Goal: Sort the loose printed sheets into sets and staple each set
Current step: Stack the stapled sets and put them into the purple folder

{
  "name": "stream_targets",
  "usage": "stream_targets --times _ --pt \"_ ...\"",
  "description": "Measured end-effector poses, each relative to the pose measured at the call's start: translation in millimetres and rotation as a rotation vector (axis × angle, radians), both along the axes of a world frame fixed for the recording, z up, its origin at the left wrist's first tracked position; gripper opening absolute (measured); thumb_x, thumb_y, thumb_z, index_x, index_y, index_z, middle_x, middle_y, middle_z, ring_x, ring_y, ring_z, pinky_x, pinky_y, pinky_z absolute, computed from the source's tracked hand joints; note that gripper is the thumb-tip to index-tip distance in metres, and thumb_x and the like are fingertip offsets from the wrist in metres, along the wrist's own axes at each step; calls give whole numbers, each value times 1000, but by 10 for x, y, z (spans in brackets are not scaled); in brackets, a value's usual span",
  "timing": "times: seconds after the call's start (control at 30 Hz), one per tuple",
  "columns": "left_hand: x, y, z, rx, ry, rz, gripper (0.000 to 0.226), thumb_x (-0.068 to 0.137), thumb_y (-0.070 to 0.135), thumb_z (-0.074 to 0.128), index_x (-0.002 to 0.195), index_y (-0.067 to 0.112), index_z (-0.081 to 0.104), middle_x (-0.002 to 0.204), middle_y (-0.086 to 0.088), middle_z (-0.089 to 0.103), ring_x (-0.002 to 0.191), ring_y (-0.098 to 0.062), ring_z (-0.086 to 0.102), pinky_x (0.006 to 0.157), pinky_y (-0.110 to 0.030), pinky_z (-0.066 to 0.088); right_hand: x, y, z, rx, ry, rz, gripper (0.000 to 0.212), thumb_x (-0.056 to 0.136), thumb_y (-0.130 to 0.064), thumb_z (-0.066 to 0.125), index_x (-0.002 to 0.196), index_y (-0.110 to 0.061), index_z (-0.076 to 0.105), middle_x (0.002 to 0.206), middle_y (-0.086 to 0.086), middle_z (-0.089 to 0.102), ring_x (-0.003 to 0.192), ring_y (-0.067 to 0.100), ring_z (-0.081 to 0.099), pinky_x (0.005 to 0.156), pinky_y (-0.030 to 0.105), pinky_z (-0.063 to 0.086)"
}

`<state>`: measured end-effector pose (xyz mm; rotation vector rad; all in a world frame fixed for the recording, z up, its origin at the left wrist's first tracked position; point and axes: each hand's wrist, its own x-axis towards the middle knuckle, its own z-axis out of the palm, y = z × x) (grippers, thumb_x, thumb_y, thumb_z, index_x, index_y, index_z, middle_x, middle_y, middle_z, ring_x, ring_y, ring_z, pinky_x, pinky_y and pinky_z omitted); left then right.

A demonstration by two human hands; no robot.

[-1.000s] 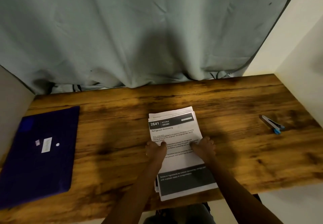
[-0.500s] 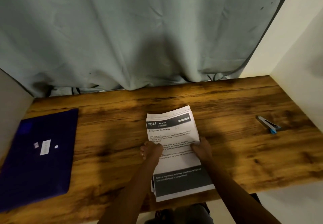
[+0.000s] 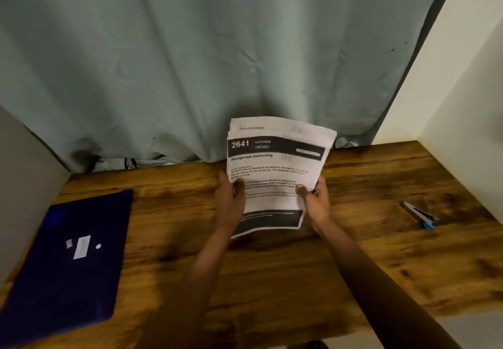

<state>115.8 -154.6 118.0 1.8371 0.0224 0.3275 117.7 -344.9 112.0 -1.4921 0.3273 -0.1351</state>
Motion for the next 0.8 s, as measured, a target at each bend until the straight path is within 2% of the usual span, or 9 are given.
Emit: stream_targets --times 0.07,0.13,0.27,0.37,0.5,0.63,0.7,0.77,0.8 --pt "-2 48 21 -37 -52 -3 29 96 25 50 119 8 40 115 -2 61 97 -9 63 72 -19 55 -1 24 7 7 -23 25 40 90 2 55 124 -16 43 103 -5 60 94 13 60 70 25 53" --pt "-32 89 7 -78 -75 22 33 94 29 52 122 20 36 119 -2 58 106 -14 59 81 -25 54 -29 43 -21 -13 -24 68 41 90 -2 56 127 -16 45 107 -3 61 102 19 60 75 27 53" --pt "-69 181 -9 -157 -66 49 31 92 33 53 111 44 31 116 7 56 106 -12 58 81 -27 53 -57 98 -44 -48 -48 146 46 91 -6 55 133 -17 41 116 -2 59 109 19 57 88 35 51" --pt "-75 225 -50 -187 -45 30 30 92 33 53 111 44 33 117 6 57 106 -13 60 83 -30 53 -44 117 -35 -36 -72 151 45 92 -10 54 135 -17 40 119 -1 59 112 19 56 89 35 51" --pt "-42 215 -98 -161 -7 67 20 91 38 49 106 38 37 107 6 60 102 -20 63 80 -36 55 -19 142 -30 -49 -98 132 37 94 -11 51 131 -14 45 121 4 59 112 22 57 90 38 52" --pt "19 146 55 -150 -77 98 22 93 39 47 108 26 38 106 1 61 98 -18 64 72 -25 56 42 170 41 -15 -156 42 33 94 -7 50 128 -9 47 115 2 61 104 16 60 77 26 55" --pt "-2 144 73 -152 -124 91 31 88 55 47 111 38 35 109 5 60 99 -11 63 71 -22 56 35 192 39 1 -145 31 32 95 -8 50 126 -14 47 111 -3 61 103 13 60 76 24 53" --pt "-34 165 11 -149 -132 96 30 85 63 44 110 59 29 116 8 57 104 -7 60 76 -21 54 -8 217 -10 -21 -116 44 36 94 -8 51 128 -19 45 111 -6 59 106 16 58 83 31 52" --pt "-43 176 -29 -153 -126 98 33 83 64 44 110 64 26 119 8 55 106 -6 58 80 -21 52 -29 227 -36 -34 -104 58 42 93 -8 52 132 -21 42 113 -8 58 108 15 57 87 34 51"
